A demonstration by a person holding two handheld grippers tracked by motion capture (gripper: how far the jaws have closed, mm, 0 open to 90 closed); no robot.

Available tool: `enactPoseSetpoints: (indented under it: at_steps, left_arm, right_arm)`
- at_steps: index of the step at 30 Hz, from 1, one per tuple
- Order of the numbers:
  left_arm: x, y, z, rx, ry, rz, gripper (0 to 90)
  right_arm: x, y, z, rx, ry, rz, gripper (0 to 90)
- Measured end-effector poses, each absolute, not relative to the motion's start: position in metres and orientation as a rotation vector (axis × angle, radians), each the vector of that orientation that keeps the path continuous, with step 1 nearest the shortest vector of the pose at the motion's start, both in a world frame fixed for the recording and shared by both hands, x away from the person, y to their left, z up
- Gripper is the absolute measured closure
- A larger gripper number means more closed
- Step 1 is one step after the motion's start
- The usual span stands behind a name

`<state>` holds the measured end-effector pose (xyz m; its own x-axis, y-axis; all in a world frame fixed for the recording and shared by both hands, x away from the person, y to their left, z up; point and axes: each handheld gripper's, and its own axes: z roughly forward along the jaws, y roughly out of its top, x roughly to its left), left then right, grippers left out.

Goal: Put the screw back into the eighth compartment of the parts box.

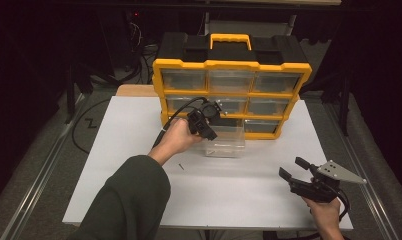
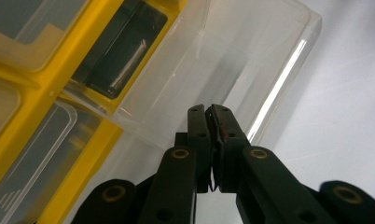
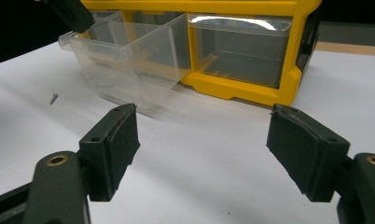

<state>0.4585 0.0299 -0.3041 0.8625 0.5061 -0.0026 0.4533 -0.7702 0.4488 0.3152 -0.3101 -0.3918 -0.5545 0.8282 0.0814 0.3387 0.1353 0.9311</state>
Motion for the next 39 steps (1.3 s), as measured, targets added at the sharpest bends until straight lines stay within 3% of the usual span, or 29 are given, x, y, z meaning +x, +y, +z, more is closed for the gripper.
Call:
enactPoseSetpoints:
  at_steps: [31, 39]
  left_arm:
    - [0.461, 0.021, -0.317, 2.657, 0.705, 0.168, 86.5]
    - [0.458, 0.029, -0.308, 2.605, 0.722, 0.211, 73.1]
  right_arm:
    - [0.315, -0.31, -0.392, 1.116, 1.962, 1.416, 26.2]
    - [0.315, -0.309, -0.392, 1.116, 1.963, 1.418, 26.2]
